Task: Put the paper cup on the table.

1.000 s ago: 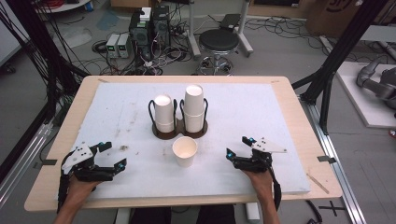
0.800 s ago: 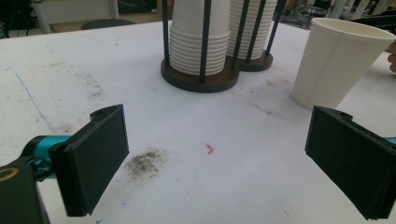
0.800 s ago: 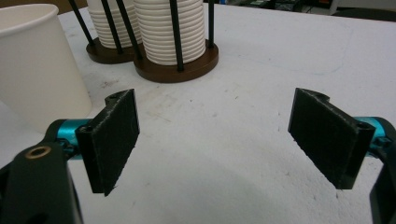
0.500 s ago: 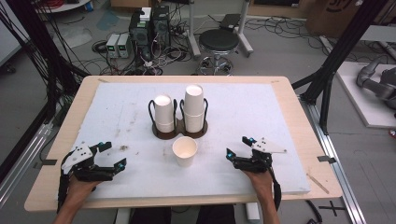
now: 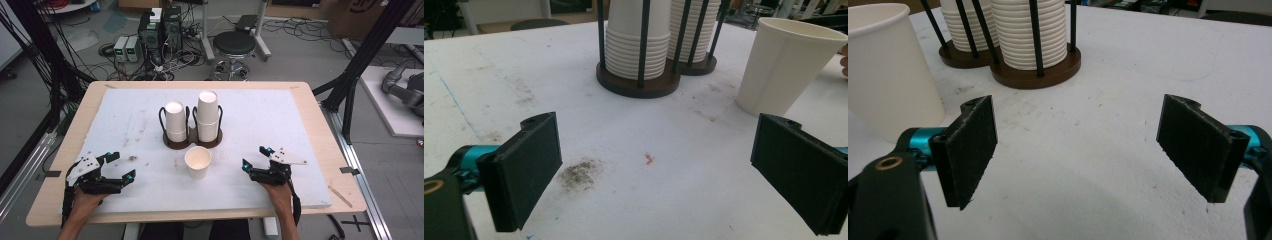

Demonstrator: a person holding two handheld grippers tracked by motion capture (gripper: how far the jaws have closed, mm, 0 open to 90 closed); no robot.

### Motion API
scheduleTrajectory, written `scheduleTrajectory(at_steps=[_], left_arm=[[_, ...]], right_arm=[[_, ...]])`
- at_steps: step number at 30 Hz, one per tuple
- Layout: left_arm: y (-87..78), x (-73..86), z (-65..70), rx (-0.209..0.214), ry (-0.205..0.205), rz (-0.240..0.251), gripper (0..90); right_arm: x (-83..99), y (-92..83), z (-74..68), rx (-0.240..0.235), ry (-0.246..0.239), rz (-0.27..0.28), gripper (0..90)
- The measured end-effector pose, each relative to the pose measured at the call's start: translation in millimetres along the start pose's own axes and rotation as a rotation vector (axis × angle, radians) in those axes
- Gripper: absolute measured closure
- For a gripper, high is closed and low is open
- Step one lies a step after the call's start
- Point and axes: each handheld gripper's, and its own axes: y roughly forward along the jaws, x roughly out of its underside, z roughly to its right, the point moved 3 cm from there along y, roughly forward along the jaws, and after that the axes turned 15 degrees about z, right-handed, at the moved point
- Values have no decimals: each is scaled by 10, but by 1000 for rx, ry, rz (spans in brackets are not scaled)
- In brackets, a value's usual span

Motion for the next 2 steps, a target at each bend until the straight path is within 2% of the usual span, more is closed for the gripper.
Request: scheduleTrajectory(at_steps=[2], left_arm=[[1, 0, 0, -2, -3, 3, 60]], right_arm=[[0, 3, 5, -3, -4, 4, 170]])
